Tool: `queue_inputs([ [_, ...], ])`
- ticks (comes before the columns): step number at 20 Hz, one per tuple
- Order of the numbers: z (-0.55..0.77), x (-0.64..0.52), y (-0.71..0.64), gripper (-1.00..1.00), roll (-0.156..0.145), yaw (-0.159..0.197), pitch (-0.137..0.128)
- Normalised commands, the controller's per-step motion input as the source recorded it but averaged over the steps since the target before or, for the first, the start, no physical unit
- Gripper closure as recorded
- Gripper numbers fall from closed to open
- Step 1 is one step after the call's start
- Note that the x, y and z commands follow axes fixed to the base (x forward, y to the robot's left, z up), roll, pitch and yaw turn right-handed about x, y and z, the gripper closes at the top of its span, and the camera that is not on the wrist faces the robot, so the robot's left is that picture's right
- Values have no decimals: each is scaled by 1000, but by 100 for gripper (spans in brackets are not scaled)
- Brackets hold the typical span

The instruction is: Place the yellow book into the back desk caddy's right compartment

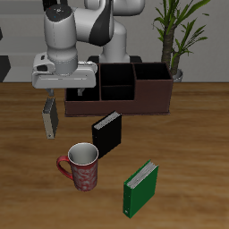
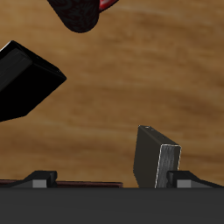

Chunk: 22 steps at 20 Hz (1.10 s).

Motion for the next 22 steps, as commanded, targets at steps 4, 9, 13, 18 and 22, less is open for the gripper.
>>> queue_inputs([
  [4, -107, -49, -243, -100, -37, -18, -19],
  [9, -134, -30, -219, -100, -28, -9, -20],
  [13, -153, -10, -120, -100, 2, -3, -2],
  [18, -132, 2, -5, -100, -1, 1, 0],
  [22, -171, 0, -90, -100, 15, 9, -15],
])
